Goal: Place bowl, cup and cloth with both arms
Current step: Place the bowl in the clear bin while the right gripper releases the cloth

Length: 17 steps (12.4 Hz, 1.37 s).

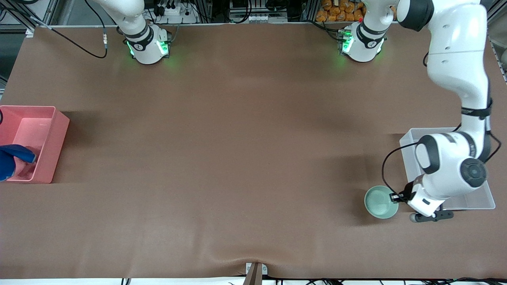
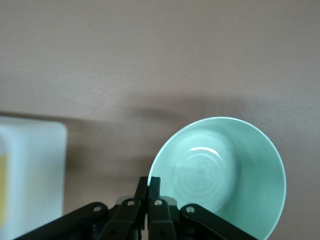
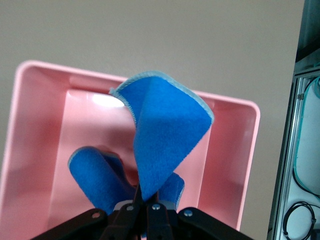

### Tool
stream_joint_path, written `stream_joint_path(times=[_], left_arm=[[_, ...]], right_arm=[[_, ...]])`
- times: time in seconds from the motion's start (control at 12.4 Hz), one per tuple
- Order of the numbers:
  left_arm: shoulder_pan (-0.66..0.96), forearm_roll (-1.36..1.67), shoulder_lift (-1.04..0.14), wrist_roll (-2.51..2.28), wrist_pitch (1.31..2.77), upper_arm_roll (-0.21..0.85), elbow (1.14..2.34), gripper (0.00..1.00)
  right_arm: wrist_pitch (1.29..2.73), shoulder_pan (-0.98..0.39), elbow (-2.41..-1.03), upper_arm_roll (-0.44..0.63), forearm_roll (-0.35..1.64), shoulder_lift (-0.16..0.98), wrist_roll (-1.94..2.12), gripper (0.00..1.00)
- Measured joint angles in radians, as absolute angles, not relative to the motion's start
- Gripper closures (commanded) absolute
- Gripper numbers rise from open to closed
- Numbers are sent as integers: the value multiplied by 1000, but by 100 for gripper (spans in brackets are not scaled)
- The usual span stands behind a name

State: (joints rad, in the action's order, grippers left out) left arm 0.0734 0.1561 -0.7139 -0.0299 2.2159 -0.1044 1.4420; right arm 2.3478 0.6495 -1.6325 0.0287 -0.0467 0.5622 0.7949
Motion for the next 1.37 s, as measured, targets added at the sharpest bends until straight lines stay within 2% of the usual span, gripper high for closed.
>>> stream_joint_path(times=[0.48, 0.64, 0.96, 1.29, 1.37], left_arm=[[4, 130, -539, 87, 1931, -155, 1447, 100], [-65, 120, -478, 201, 1893, -159, 1484, 100], [-164, 68, -398, 358, 1900, -160, 1603, 100], [-206, 63, -389, 429, 2080, -159, 1749, 100], [-214, 63, -388, 437, 2136, -159, 1791, 100]], right_arm=[[2352, 722, -1633, 28, 37, 592, 936, 100], [2309, 742, -1635, 28, 49, 596, 953, 100], [2192, 761, -1635, 28, 98, 602, 958, 100], [2018, 805, -1634, 29, 132, 602, 957, 100], [2005, 821, -1634, 28, 134, 602, 959, 36]])
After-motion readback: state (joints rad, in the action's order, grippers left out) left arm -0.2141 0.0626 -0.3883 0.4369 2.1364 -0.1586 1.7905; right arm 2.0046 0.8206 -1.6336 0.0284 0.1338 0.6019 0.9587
